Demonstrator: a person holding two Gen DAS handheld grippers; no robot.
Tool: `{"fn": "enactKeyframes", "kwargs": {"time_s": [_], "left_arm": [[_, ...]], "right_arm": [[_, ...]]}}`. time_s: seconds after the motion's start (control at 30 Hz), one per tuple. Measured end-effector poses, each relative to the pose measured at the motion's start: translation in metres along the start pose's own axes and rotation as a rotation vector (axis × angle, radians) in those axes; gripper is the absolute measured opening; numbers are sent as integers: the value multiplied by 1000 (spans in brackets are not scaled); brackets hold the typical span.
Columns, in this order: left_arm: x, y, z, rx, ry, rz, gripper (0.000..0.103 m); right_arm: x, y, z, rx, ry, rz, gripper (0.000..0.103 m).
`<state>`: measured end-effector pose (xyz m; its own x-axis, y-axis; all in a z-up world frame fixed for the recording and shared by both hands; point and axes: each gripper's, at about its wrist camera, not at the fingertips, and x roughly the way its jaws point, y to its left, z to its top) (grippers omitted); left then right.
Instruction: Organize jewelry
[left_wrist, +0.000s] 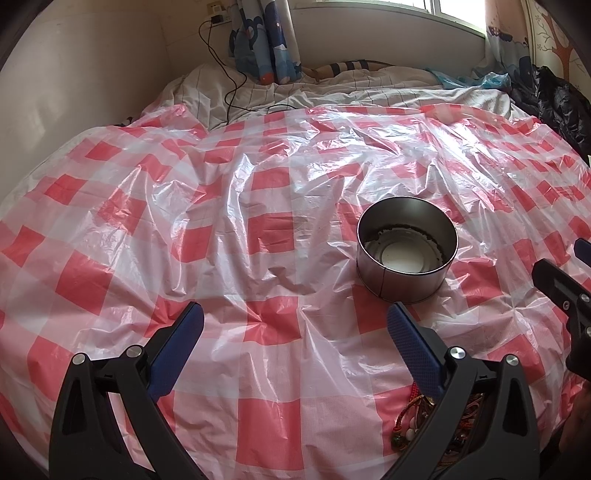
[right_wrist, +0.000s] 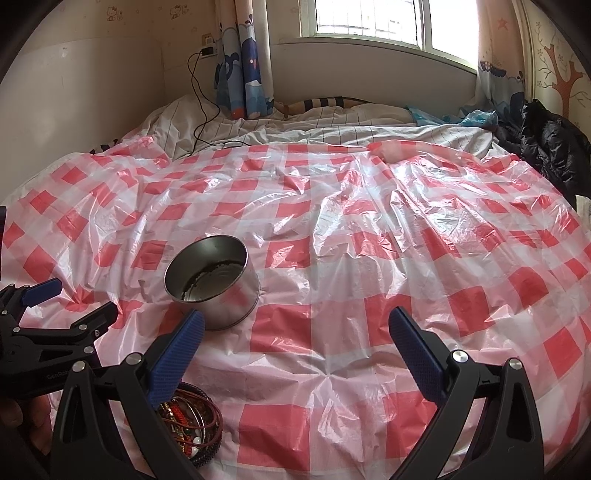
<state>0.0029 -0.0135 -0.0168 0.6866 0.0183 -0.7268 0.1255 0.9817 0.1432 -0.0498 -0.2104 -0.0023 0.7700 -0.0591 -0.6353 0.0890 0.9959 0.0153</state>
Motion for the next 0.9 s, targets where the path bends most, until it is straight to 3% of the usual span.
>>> {"fn": "enactKeyframes", "kwargs": {"time_s": [0.9], "left_arm": [[4, -7, -1, 24, 18, -24, 95]], "right_arm": [[1, 1, -6, -4, 6, 5, 96]]}}
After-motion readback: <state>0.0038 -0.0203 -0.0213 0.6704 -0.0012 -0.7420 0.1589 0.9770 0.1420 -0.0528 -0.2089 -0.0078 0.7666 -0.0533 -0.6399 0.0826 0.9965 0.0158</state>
